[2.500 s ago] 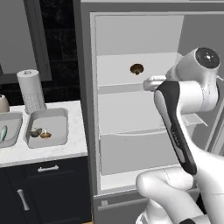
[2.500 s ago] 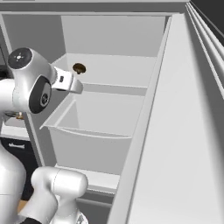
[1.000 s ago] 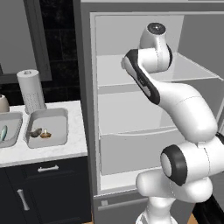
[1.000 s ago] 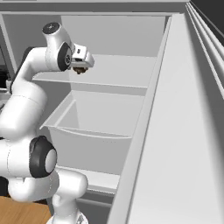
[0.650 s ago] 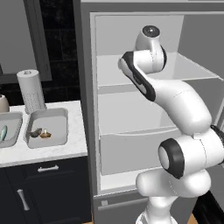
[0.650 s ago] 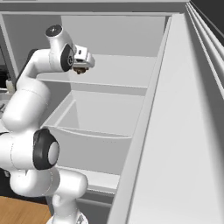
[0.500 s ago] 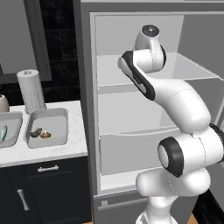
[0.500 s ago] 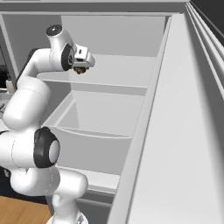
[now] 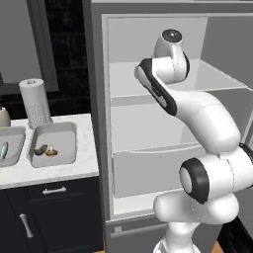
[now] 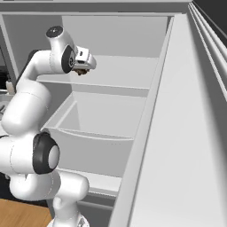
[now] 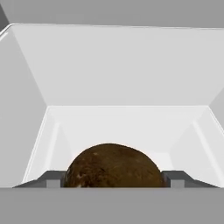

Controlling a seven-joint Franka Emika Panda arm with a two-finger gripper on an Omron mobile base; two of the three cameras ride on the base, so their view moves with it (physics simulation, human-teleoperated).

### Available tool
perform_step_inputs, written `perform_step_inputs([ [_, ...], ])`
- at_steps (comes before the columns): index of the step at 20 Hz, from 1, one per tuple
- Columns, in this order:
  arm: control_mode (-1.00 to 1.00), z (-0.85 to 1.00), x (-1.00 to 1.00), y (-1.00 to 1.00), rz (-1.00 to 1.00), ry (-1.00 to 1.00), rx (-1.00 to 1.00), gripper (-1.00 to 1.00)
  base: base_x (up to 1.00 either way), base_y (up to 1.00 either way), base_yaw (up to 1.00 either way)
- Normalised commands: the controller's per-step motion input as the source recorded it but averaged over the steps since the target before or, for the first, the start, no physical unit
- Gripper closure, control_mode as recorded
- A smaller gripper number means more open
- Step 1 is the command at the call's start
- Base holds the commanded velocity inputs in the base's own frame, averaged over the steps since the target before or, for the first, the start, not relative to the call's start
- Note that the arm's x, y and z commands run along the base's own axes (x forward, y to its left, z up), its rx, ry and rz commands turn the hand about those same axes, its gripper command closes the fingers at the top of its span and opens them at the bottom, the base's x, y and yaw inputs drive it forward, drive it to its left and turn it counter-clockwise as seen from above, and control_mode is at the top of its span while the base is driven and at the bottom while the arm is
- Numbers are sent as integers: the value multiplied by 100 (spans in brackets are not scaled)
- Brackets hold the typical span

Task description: Place one mushroom and one fish in each tupperware on the nearby counter, to pack two identical lunches.

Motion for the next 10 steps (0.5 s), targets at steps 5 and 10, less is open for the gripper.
perform_step_inputs([
  [5, -100, 3, -50, -15, 0, -29, 7, 100, 0, 0, 0],
  [10, -100, 55, -100, -23, 0, -80, 34, 100, 0, 0, 0],
])
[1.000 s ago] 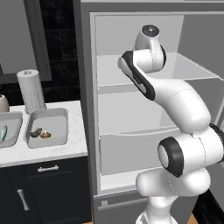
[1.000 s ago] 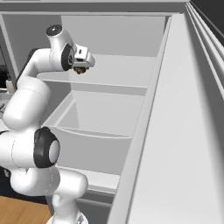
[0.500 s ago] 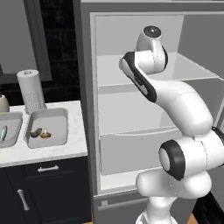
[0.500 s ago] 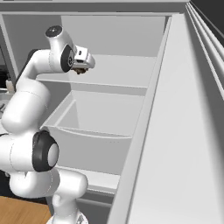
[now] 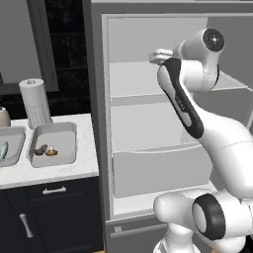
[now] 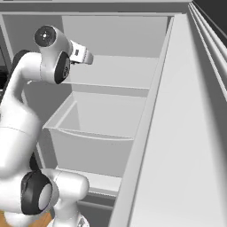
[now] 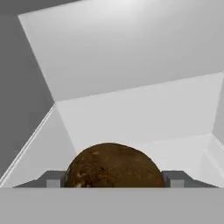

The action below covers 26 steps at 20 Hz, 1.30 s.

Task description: Place one mushroom and one fish in each tupperware on the nearby counter, to pack two identical lunches.

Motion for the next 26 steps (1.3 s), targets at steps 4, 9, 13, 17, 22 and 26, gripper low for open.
perform_step_inputs([
  [4, -100, 93, -100, -26, 0, -34, 32, 100, 0, 0, 0],
  [9, -100, 11, -100, -29, 7, -8, 8, 100, 0, 0, 0],
  [13, -100, -69, -100, -23, 13, 0, 0, 100, 0, 0, 0],
  [17, -100, -81, -100, -1, 12, 11, -7, 100, 0, 0, 0],
  [22, 100, -20, -20, 0, 2, 3, -3, 100, -80, 3, 11],
  [26, 100, 0, 0, 0, 0, 0, 0, 100, -100, 67, 24],
])
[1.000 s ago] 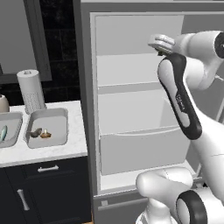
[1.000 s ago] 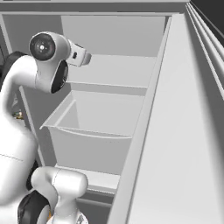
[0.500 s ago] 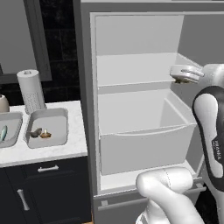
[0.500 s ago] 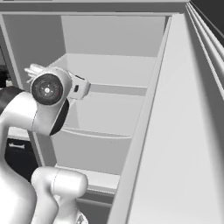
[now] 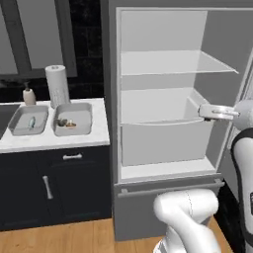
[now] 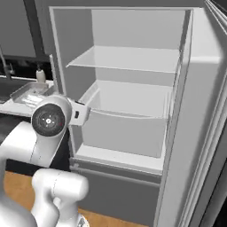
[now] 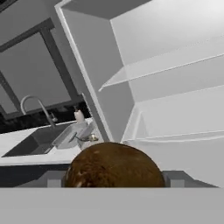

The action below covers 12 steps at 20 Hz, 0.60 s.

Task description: Place one mushroom and one fish in each tupperware on the nearby counter, to pack two identical lunches.

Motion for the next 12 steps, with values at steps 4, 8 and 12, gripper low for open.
perform_step_inputs([
  [4, 100, 0, 0, 0, 0, 0, 0, 100, -100, 100, 28],
  [8, 100, 0, 0, 0, 0, 0, 0, 100, -6, 100, 7],
  [12, 100, 0, 0, 0, 0, 0, 0, 100, 100, 100, -10],
])
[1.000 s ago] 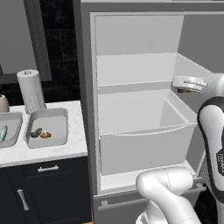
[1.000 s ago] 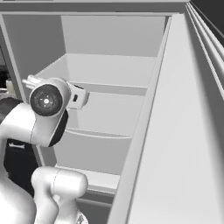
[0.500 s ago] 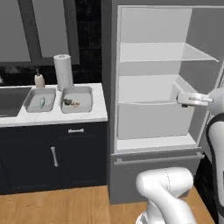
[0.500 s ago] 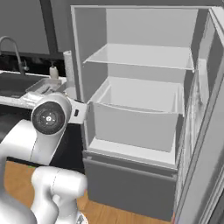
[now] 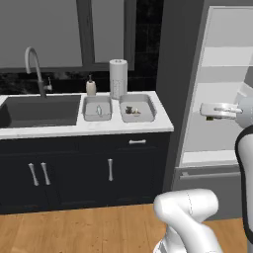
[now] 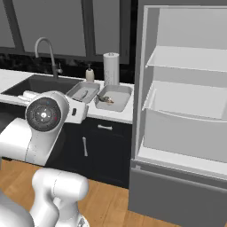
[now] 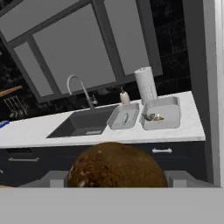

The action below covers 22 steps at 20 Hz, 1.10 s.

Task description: Place one mushroom and one fish in each tupperware on the nearby counter, to pack two identical lunches.

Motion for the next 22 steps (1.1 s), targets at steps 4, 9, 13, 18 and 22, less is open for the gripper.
perform_step_inputs([
  [4, 100, 0, 0, 0, 0, 0, 0, 100, 100, 100, -19],
  [9, 100, 0, 0, 0, 0, 0, 0, 100, 100, 79, -19],
  [13, 100, 0, 0, 0, 0, 0, 0, 100, 100, 24, -21],
  [18, -100, -20, 20, 3, -3, 16, -3, 100, 80, 0, -19],
  [22, -100, -100, 96, 91, -2, 58, -12, 100, 0, 0, 0],
])
